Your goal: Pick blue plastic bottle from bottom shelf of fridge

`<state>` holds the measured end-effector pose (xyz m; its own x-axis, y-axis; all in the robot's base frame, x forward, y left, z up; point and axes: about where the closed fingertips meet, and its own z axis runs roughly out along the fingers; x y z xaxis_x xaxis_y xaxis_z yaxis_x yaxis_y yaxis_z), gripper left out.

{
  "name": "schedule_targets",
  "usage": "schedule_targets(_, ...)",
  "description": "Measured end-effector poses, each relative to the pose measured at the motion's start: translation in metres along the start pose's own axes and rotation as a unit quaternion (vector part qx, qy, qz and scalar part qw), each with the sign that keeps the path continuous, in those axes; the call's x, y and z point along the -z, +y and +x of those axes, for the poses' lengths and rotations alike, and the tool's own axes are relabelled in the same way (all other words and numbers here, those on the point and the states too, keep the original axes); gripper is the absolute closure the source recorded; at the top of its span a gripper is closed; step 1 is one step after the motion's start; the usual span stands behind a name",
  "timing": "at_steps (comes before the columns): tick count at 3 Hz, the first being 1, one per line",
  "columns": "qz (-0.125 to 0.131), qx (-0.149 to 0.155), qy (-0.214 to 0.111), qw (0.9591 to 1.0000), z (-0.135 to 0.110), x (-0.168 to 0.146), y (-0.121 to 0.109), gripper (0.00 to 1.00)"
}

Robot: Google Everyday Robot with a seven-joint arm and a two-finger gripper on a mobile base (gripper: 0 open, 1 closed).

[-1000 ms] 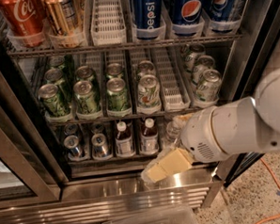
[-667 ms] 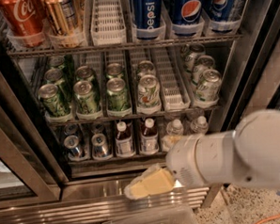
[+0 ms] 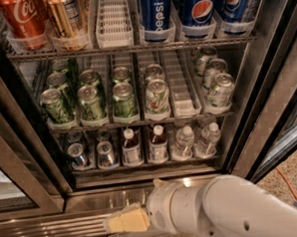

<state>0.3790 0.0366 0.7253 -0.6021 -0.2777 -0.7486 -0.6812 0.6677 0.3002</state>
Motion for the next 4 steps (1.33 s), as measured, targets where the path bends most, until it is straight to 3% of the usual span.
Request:
schedule_targets(1, 0.010, -0.048, 0.007, 0.9988, 0.026, -0.032, -0.002, 0.00)
schedule_targets(2, 0.037, -0.069, 0.018, 0.9968, 0.038, -0.052, -0.015, 0.00)
schedule_targets(3, 0.082, -0.080, 0.027, 0.9930, 0.044, -0.060, -0.035, 0.00)
schedule_targets(4, 0.145, -0.063, 0.026, 0.9871, 0.034, -0.064, -0.042, 0.00)
